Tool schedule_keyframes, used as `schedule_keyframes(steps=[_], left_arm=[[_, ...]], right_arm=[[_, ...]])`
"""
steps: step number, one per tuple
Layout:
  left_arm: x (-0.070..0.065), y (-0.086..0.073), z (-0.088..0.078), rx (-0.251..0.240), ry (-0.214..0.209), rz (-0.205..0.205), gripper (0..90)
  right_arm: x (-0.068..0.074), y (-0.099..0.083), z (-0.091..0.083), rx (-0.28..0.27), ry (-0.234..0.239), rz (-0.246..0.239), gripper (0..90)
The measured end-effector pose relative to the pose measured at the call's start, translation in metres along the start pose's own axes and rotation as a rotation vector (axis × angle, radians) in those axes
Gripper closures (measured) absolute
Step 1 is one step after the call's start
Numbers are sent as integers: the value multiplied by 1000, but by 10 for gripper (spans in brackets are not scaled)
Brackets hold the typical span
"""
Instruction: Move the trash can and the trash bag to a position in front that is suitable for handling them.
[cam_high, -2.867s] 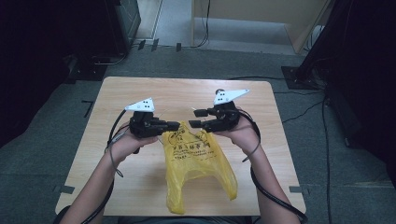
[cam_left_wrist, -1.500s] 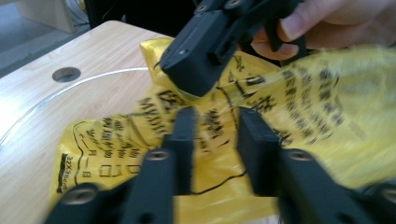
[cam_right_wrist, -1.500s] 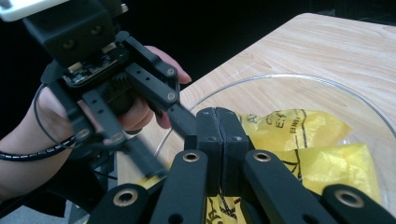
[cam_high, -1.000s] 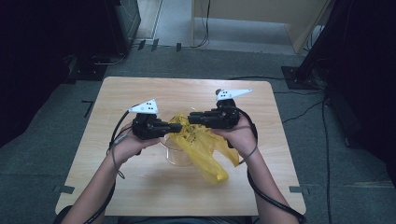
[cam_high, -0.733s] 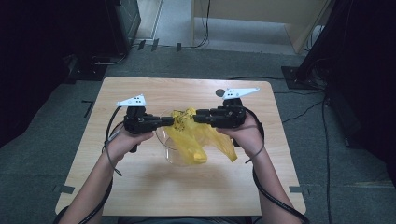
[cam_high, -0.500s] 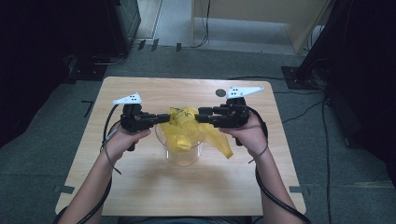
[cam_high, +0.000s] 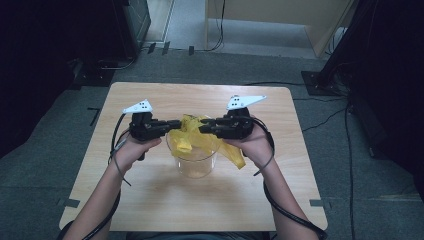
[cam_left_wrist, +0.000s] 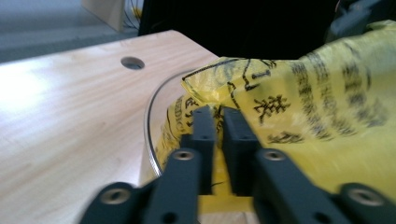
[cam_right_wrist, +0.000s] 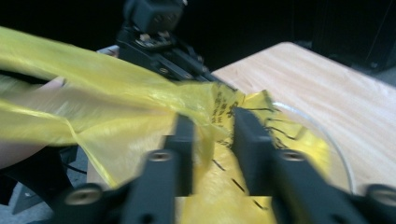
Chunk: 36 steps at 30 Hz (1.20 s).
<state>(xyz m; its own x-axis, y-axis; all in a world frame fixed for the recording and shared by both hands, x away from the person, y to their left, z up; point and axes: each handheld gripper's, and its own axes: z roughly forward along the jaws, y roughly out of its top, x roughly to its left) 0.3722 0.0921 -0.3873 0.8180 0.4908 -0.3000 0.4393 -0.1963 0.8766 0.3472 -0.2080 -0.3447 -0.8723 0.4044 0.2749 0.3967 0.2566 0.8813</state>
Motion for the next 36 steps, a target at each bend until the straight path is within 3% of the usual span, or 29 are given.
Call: schedule_keyframes(steps=[2, 3, 4, 7, 12, 16, 19, 22, 26, 31, 34, 36], left_arm=[[-1, 1, -1, -5, -2, 5, 724], [-1, 2, -2, -13, 2, 12, 724], [-3, 4, -5, -31, 11, 27, 659], [-7, 8, -9, -53, 17, 52, 605], [-20, 16, -9, -79, -7, 98, 569], [-29, 22, -11, -109, -4, 126, 542], [-31, 27, -12, -133, -2, 111, 519], [-34, 26, -11, -111, -40, 116, 515], [-37, 24, -5, -59, -88, 129, 511], [-41, 18, 7, 9, -116, 159, 521], [-45, 15, 13, 48, -126, 187, 594], [-46, 14, 15, 64, -140, 182, 717]], right_arm=[[-1, -1, 2, 2, -4, 19, 843], [-3, -1, 3, 1, -15, 54, 877], [-6, -2, 5, -8, -40, 82, 887], [-9, -4, 7, -10, -66, 101, 886], [-12, -7, 19, 19, -58, 106, 887], [-8, -7, 27, 64, -38, 78, 886], [-3, -7, 33, 94, -13, 57, 886], [-1, -7, 37, 107, -3, 45, 885], [-6, -6, 33, 60, -52, 68, 878], [-7, -4, 27, 10, -78, 69, 878], [-3, -1, 26, -6, -72, 51, 882], [-1, 0, 25, -6, -86, 35, 879]])
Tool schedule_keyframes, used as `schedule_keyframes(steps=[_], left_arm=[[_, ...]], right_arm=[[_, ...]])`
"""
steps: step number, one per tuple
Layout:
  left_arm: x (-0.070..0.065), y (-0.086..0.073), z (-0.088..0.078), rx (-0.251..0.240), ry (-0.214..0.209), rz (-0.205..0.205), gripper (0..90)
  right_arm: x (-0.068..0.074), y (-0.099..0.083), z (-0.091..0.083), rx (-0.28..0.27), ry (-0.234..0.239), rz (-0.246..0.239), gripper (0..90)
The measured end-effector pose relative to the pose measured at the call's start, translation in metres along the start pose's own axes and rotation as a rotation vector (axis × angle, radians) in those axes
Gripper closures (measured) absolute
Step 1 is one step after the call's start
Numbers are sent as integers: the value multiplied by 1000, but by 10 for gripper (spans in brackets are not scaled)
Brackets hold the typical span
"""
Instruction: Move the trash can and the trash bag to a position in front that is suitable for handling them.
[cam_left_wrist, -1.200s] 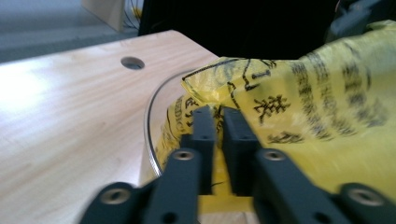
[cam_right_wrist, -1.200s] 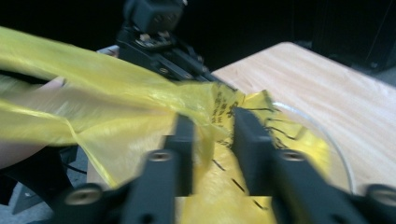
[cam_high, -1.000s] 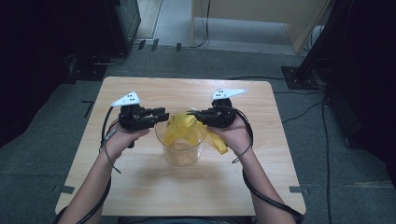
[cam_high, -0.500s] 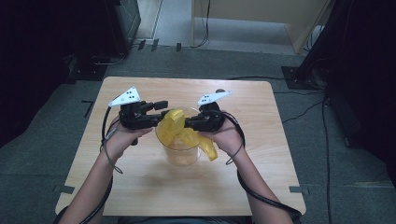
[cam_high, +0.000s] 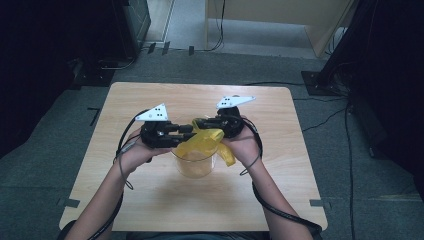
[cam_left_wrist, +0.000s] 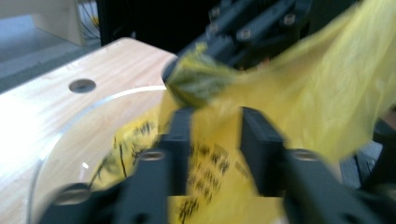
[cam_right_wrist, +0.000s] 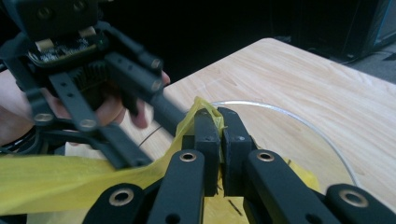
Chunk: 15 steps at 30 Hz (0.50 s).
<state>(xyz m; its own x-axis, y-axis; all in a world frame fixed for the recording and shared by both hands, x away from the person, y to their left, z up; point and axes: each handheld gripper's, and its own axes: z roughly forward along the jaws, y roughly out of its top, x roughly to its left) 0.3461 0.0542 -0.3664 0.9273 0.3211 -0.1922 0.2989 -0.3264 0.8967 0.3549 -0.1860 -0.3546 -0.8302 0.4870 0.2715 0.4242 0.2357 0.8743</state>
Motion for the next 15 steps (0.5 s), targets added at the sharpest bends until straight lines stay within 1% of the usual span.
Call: schedule_keyframes(steps=[2, 4, 6, 9, 11, 13, 15], left_arm=[[0, 0, 3, 4, 3, -8, 804], [0, -1, 5, 8, 17, -12, 890], [2, -3, 6, 6, 32, -41, 900], [8, -4, 2, -15, 57, -69, 900], [12, -5, -3, -40, 74, -91, 900], [17, -6, -8, -68, 88, -117, 900], [20, -7, -11, -73, 101, -129, 900]], right_arm=[[0, 1, -2, -10, 7, 8, 872], [0, 1, -2, -13, 9, 4, 842], [1, 2, -3, -18, 6, -6, 764], [0, 4, -10, -44, -24, -37, 668], [-2, 6, -17, -65, -49, -54, 602], [-4, 8, -24, -82, -70, -63, 585], [-8, 9, -33, -102, -86, -62, 569]])
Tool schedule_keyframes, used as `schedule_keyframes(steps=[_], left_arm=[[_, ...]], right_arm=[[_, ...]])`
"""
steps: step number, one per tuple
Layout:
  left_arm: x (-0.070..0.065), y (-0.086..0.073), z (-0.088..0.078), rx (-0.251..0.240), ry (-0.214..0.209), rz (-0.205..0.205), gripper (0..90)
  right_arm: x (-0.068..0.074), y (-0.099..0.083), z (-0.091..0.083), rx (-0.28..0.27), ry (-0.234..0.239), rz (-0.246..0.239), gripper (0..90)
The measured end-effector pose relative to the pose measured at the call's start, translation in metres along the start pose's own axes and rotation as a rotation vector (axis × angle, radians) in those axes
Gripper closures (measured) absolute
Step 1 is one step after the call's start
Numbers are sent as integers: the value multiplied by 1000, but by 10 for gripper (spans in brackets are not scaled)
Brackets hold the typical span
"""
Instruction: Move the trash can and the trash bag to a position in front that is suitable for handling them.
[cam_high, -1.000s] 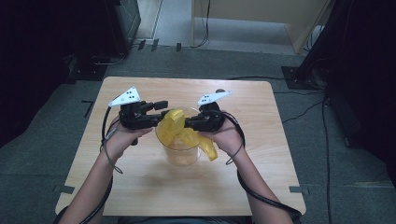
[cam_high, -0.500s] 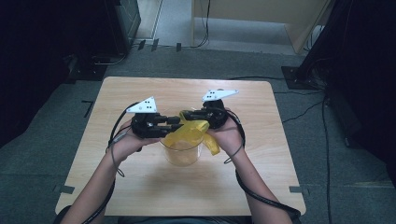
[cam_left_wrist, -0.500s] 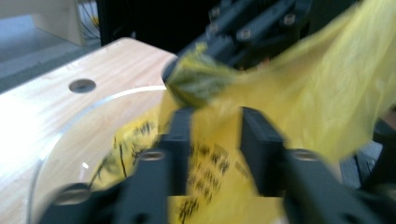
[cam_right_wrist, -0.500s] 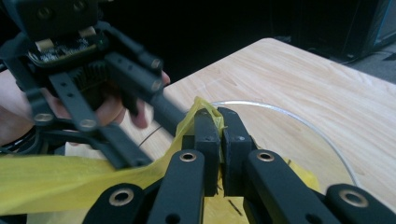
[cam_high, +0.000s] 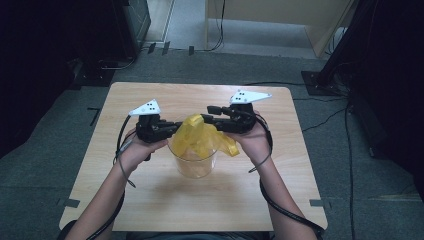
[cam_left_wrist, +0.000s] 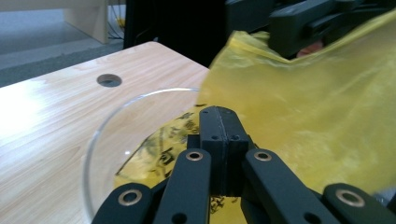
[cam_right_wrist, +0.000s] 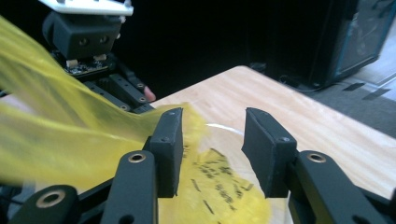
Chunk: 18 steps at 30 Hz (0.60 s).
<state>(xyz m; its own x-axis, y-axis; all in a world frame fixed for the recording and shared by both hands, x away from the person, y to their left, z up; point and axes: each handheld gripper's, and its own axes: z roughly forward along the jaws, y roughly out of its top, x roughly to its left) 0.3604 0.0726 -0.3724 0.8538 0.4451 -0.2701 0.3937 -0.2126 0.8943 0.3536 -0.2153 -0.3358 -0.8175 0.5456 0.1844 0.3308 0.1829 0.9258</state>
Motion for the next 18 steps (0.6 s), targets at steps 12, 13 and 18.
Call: schedule_keyframes(steps=[12, 13, 18], left_arm=[[11, -3, -6, -20, 23, -34, 900], [11, -3, -7, -23, 22, -34, 900], [10, -2, -10, -24, 25, -26, 900]], right_arm=[[-27, -11, -34, 26, -69, 33, 617], [-29, -14, -35, 38, -61, 42, 622], [-41, -35, -32, 102, -35, 26, 663]])
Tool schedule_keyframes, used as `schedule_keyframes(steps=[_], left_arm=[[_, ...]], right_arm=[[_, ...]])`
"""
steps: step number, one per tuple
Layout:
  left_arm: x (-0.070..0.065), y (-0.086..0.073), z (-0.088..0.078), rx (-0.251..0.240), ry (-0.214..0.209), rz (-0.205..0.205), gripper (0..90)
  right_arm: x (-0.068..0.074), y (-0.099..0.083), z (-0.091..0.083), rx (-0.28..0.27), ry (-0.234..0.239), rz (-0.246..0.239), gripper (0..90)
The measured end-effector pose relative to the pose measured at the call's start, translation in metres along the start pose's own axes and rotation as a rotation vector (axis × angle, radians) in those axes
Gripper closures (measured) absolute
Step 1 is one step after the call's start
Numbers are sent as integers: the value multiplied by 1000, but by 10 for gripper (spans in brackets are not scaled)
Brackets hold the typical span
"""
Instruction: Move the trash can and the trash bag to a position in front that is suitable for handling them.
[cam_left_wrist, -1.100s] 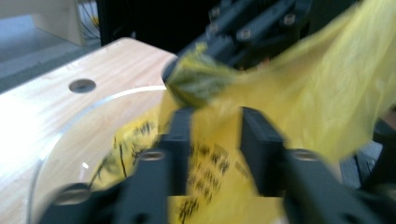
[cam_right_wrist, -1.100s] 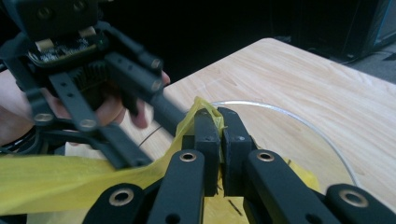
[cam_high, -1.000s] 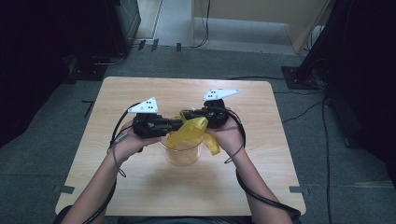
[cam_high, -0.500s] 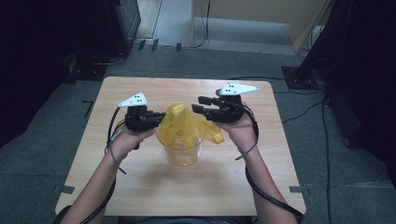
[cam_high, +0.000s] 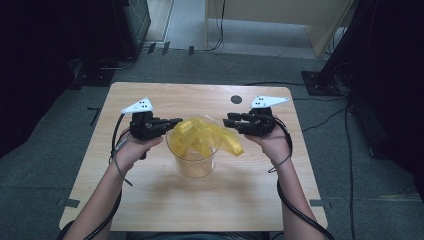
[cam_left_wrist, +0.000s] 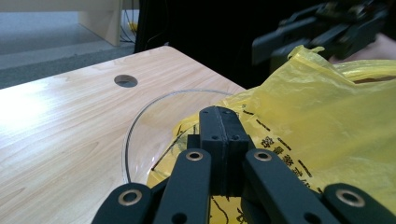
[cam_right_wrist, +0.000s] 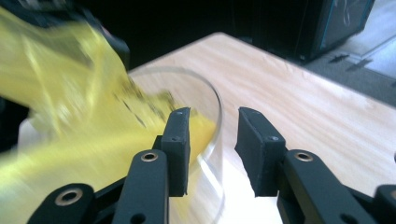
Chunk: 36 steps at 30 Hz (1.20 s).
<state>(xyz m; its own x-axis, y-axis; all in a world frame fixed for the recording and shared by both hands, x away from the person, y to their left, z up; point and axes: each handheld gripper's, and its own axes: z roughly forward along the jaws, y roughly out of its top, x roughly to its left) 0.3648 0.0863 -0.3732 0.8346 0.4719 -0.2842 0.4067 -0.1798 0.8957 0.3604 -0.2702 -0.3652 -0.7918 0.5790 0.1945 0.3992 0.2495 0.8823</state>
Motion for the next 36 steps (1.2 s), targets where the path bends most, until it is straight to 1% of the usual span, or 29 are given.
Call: schedule_keyframes(steps=[2, 3, 4, 6, 7, 9, 12, 13, 17, 20, 21, 22, 23, 25, 26, 29, 30, 32, 34, 35, 36], left_arm=[[0, 0, -1, -3, 0, 2, 900], [0, 0, 0, -2, 1, 2, 900], [0, 0, 0, -1, 1, 3, 900], [1, 0, 0, 1, 2, 5, 900], [1, -1, 0, 1, 5, 4, 900], [1, -1, -1, -4, 6, 1, 900], [2, 0, -2, -6, 9, 4, 900], [2, 0, -2, -7, 12, 6, 900], [0, -1, -2, -8, 37, 30, 794], [-1, -2, 0, -11, 54, 62, 714], [-1, -2, 1, -8, 56, 69, 678], [-1, -2, 2, -7, 58, 73, 664], [-1, -3, 2, -8, 58, 76, 643], [-2, -3, 4, -4, 50, 75, 618], [-3, -2, 4, -3, 46, 82, 603], [-7, -2, 5, -4, 27, 106, 568], [-8, -1, 5, -3, 19, 110, 562], [-10, 0, 5, -8, 7, 112, 554], [-12, 1, 4, -12, -8, 118, 550], [-13, 2, 4, -14, -15, 122, 546], [-14, 3, 3, -16, -19, 128, 541]], right_arm=[[-7, -8, 0, 30, -8, 6, 666], [-10, -12, 0, 40, -3, 11, 672], [-13, -15, 1, 49, 7, 20, 674], [-16, -20, 1, 70, 38, 21, 677], [-16, -22, 0, 89, 57, 11, 677], [-16, -27, 0, 114, 94, -33, 677], [-15, -34, 0, 145, 152, -106, 633], [-14, -36, 0, 150, 174, -135, 625], [-3, -37, -2, 175, 289, -185, 588], [3, -33, -8, 177, 363, -199, 591], [6, -31, -11, 177, 401, -191, 595], [8, -30, -12, 172, 430, -197, 598], [11, -28, -13, 163, 448, -204, 598], [15, -23, -13, 138, 459, -203, 598], [17, -20, -11, 122, 458, -191, 598], [21, -12, -3, 70, 415, -165, 596], [22, -9, 0, 46, 395, -164, 596], [24, -3, 5, 0, 358, -140, 595], [26, 2, 9, -45, 312, -123, 591], [27, 5, 11, -61, 298, -108, 577], [29, 7, 13, -86, 287, -106, 554]])
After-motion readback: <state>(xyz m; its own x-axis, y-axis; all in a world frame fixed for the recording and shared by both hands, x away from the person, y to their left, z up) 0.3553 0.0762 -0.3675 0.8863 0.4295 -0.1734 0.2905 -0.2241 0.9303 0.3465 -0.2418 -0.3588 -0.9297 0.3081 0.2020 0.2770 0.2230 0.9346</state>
